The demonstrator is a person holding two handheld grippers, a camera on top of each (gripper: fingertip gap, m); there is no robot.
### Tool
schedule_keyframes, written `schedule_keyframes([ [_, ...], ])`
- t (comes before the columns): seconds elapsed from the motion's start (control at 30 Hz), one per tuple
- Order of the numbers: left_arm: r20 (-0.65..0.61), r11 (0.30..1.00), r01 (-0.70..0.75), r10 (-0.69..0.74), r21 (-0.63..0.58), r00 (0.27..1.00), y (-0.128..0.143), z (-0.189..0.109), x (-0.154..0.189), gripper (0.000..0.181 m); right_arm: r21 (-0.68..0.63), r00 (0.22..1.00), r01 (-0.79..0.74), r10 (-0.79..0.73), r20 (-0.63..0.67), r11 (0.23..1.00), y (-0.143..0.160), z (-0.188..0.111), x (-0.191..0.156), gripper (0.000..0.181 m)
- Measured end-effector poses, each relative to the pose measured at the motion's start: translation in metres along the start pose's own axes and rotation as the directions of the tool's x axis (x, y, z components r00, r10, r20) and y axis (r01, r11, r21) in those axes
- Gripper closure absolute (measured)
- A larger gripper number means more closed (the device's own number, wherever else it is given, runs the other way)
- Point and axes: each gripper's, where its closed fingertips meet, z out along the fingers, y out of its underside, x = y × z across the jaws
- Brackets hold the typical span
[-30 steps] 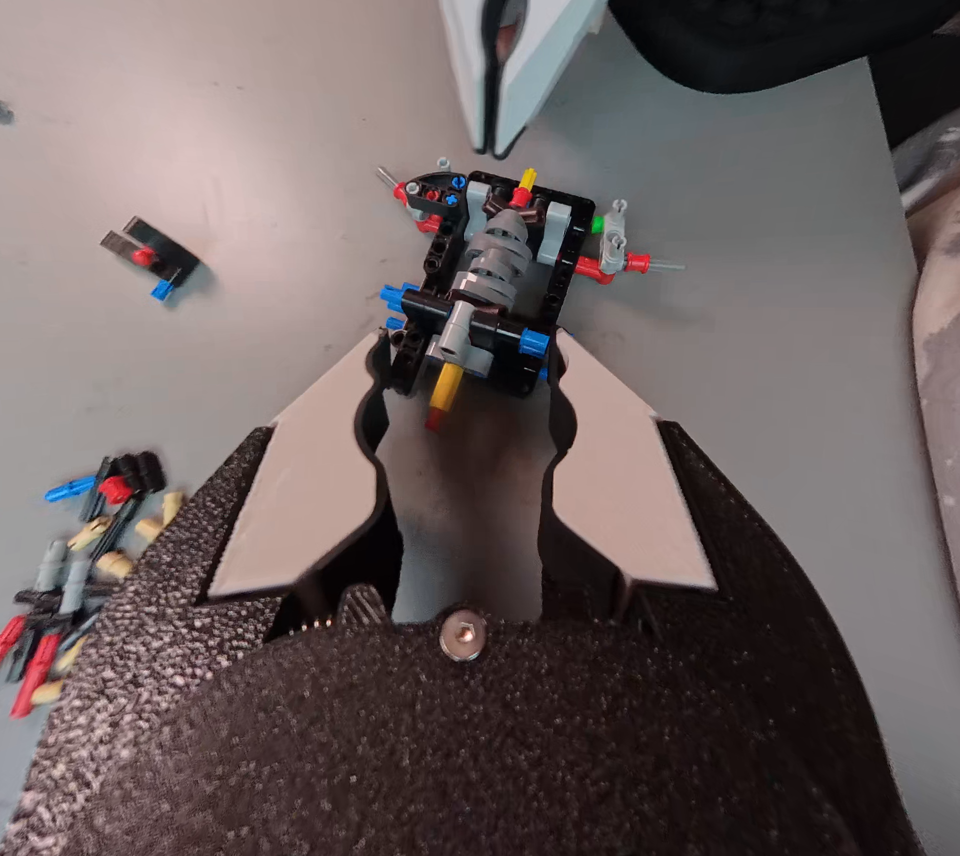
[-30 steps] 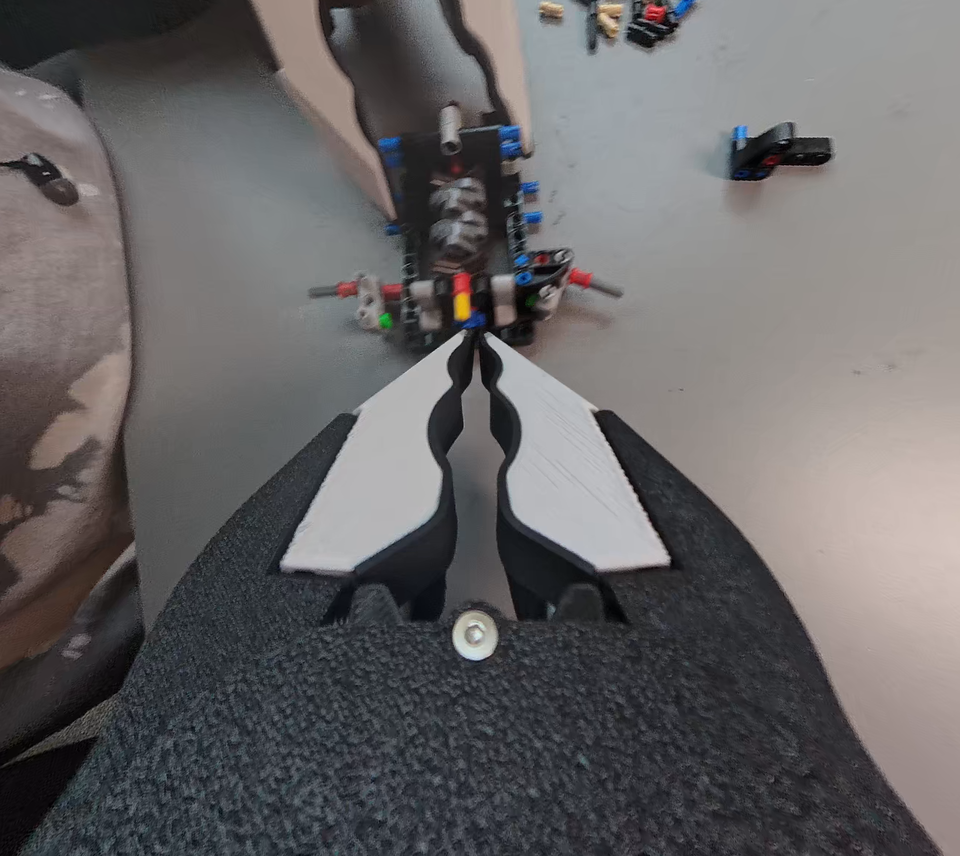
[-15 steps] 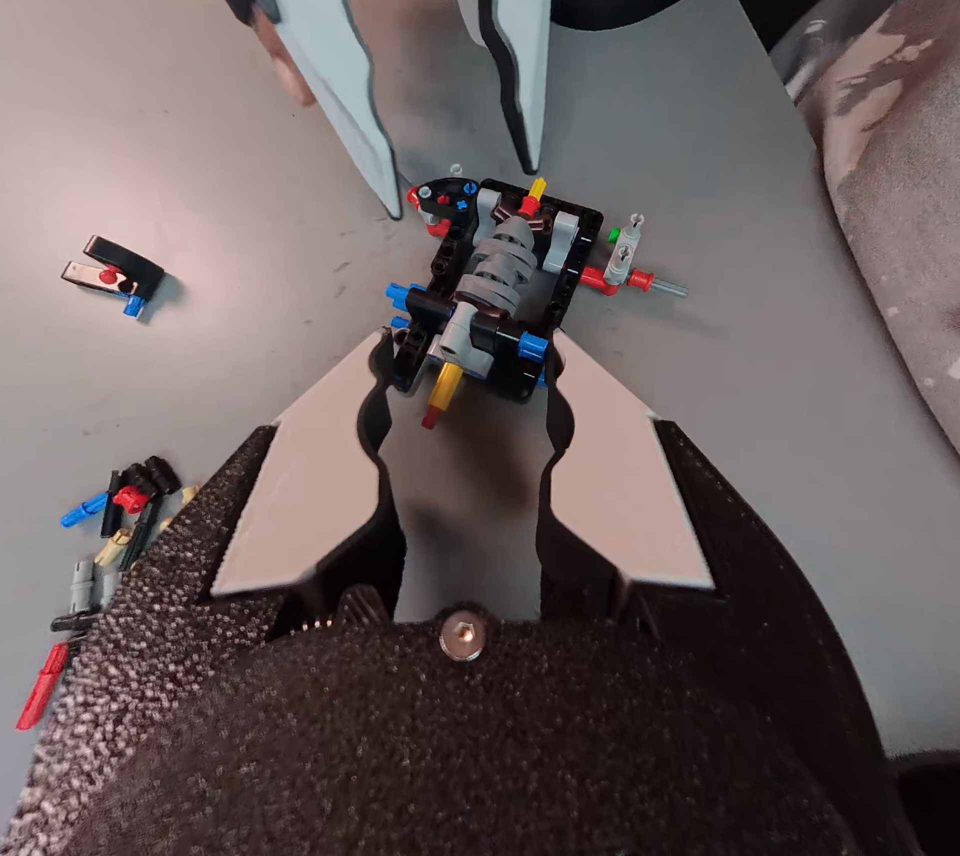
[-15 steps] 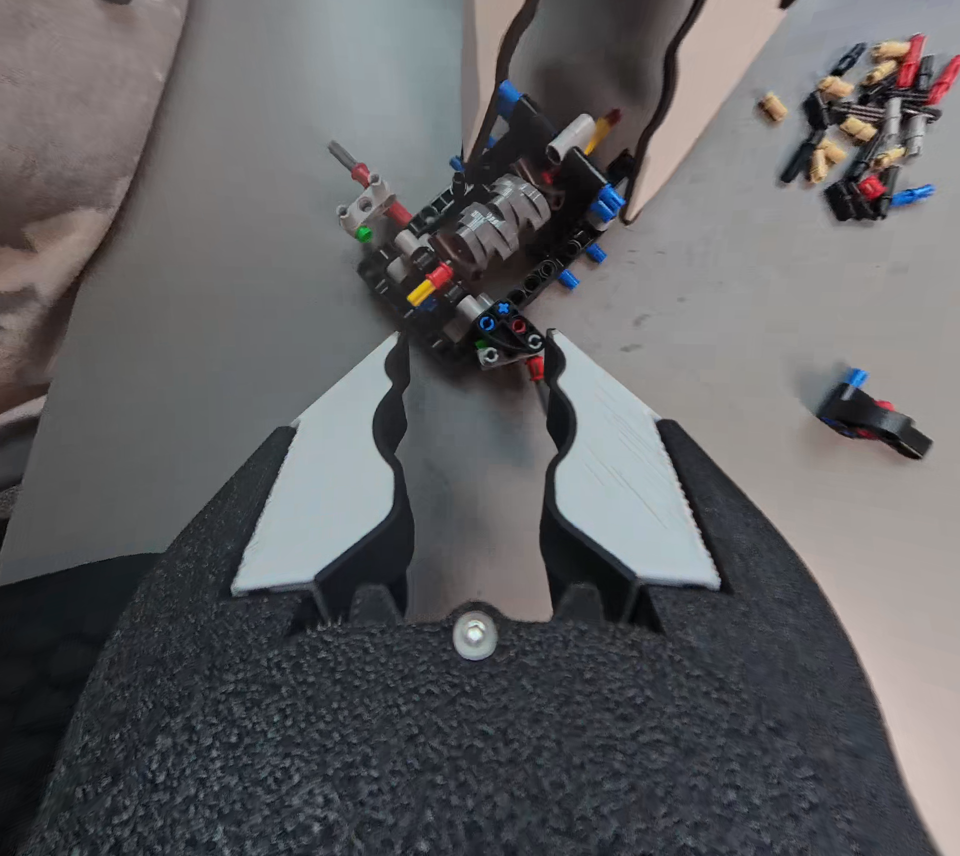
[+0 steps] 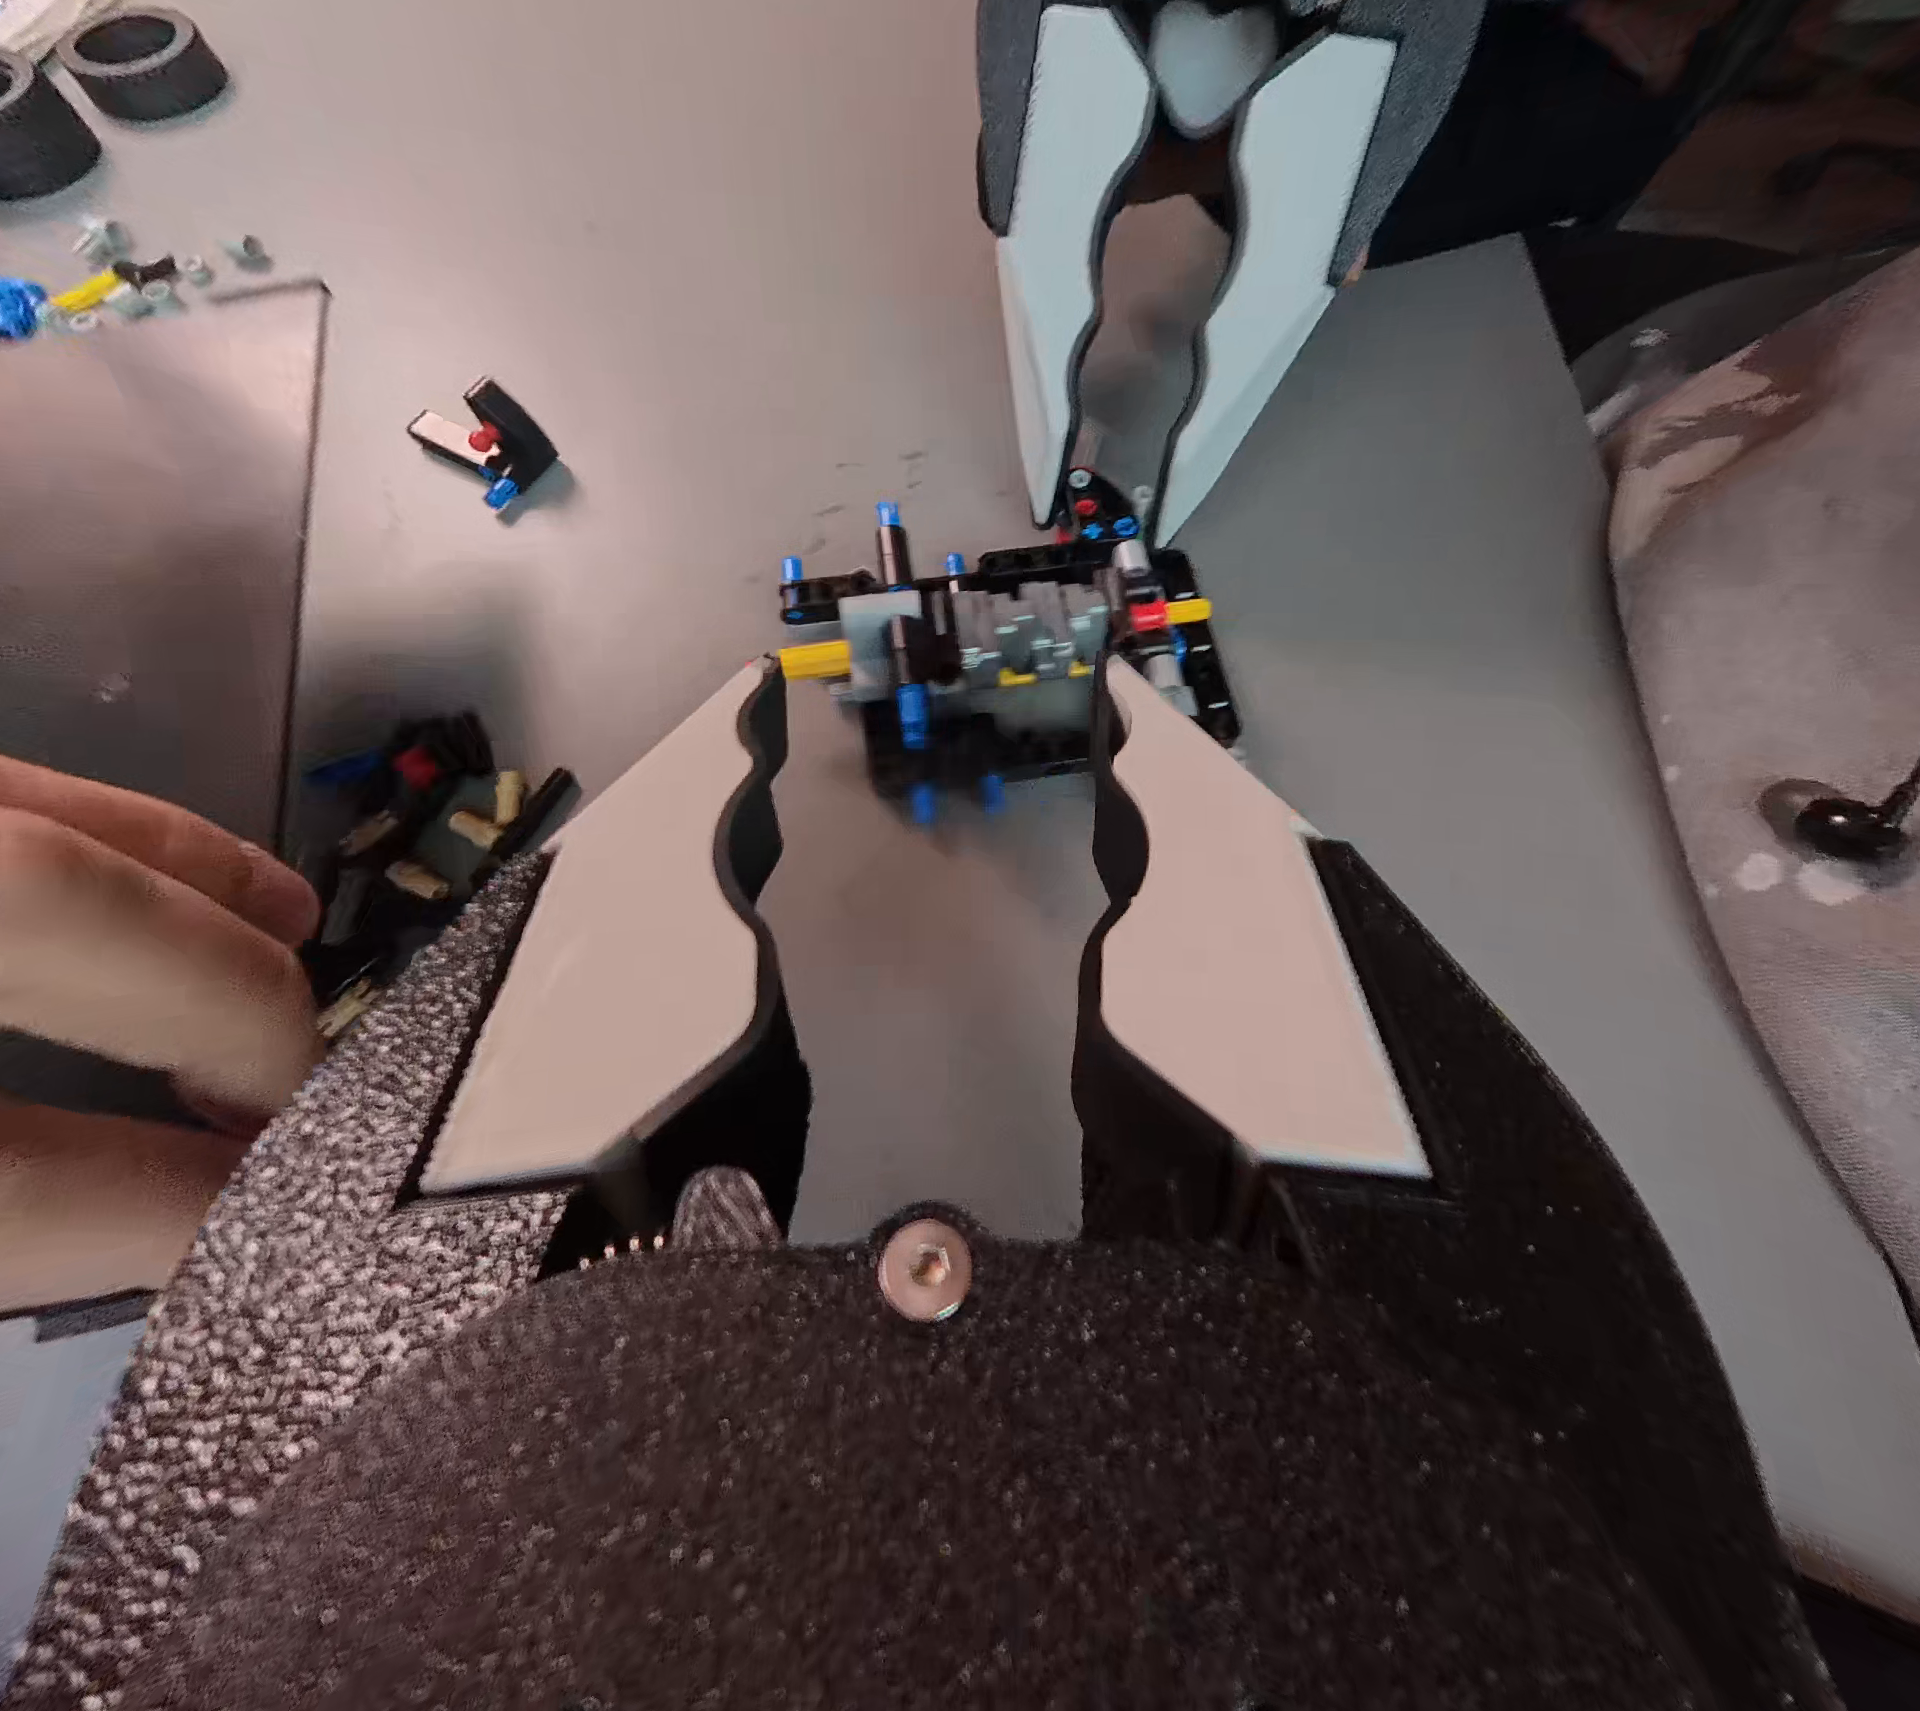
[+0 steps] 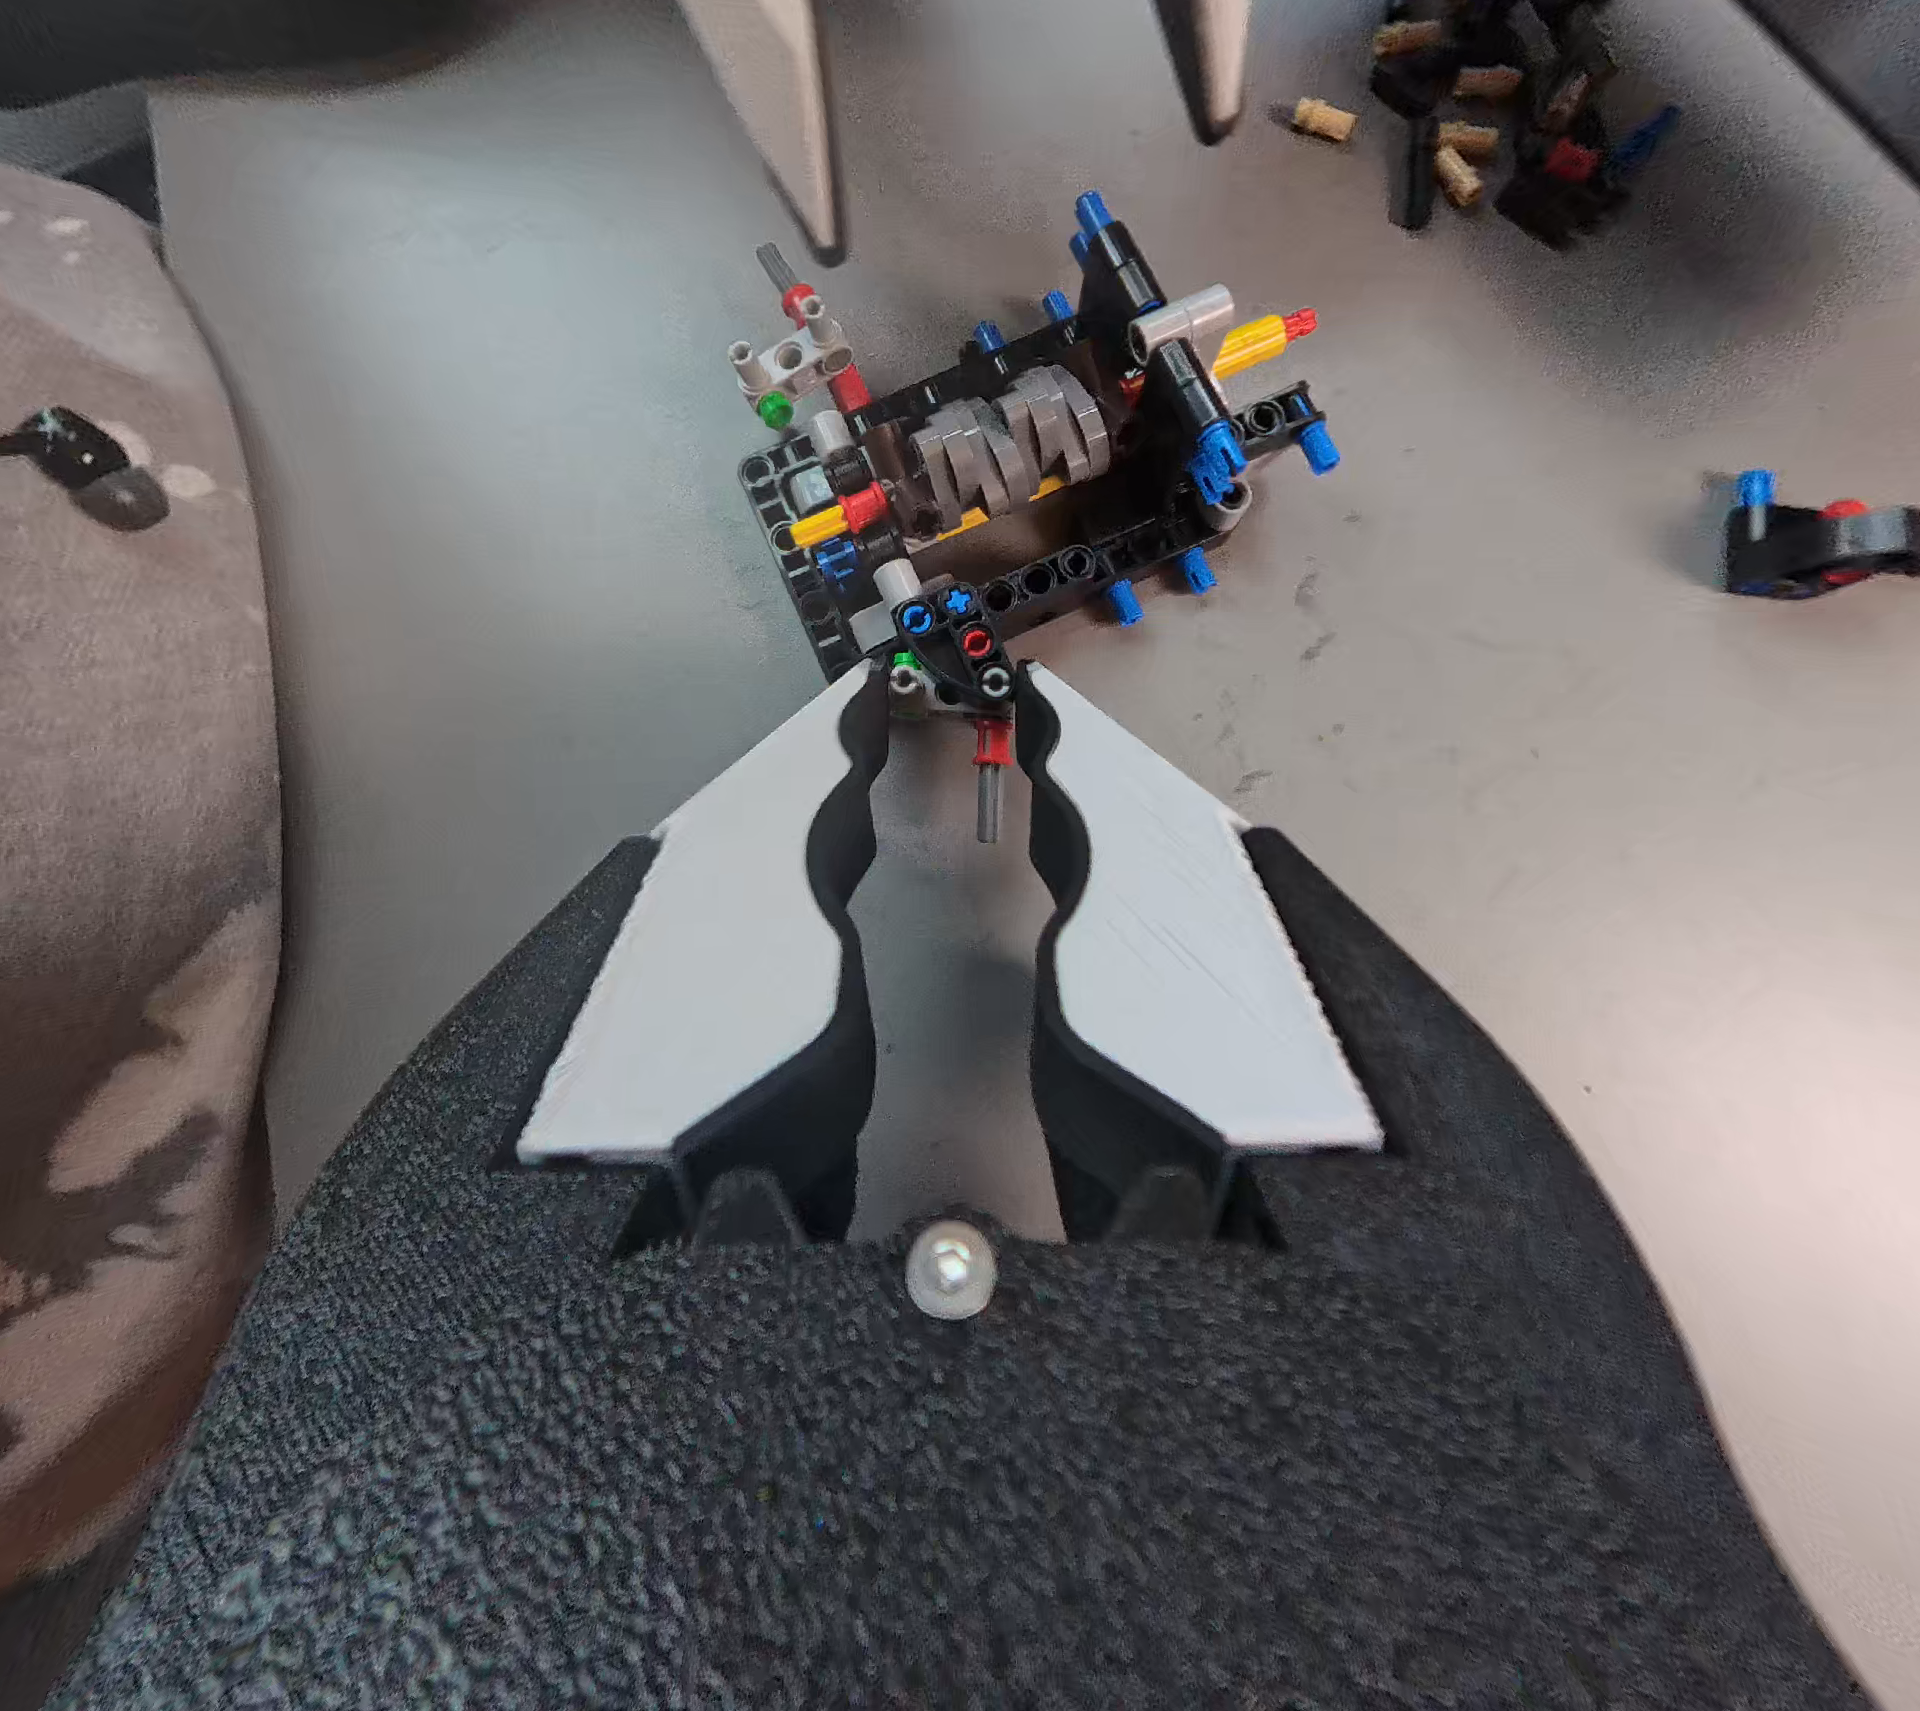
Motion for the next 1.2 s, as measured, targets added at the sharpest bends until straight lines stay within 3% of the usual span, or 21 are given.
schedule_keyframes([
  [0.03, -0.013, 1.000, -0.009, 0.009, 0.013, 1.000, -0.004, 0.000, 0.008, 0.124, 0.002, 0.999, -0.034, 0.034, -0.034, 0.999, 0.000, 0.000, 0.002, 0.157],
  [0.2, -0.006, 0.994, -0.046, 0.046, -0.095, 0.999, 0.012, 0.019, 0.030, 0.121, 0.040, 0.976, -0.128, 0.133, -0.172, 0.991, -0.003, 0.001, 0.002, 0.157],
  [0.37, 0.002, 0.973, -0.094, 0.097, -0.211, 0.995, 0.032, 0.038, 0.036, 0.119, 0.035, 0.992, -0.074, 0.077, -0.103, 0.997, -0.008, 0.004, -0.012, 0.157],
  [0.53, 0.005, 0.970, -0.099, 0.103, -0.220, 0.995, 0.031, 0.041, 0.039, 0.129, -0.013, 0.994, -0.068, 0.067, -0.085, 0.998, -0.011, 0.002, -0.010, 0.156],
  [0.73, 0.012, 0.971, -0.081, 0.086, -0.226, 0.996, 0.030, 0.041, 0.039, 0.129, -0.130, 0.994, 0.021, -0.035, -0.106, 0.991, -0.009, 0.002, -0.009, 0.158],
  [1.2, 0.054, 0.978, -0.012, 0.024, -0.210, 0.998, 0.026, 0.044, 0.037, 0.128, -0.264, 0.987, 0.013, -0.054, -0.150, 0.964, -0.006, 0.002, -0.006, 0.159],
])
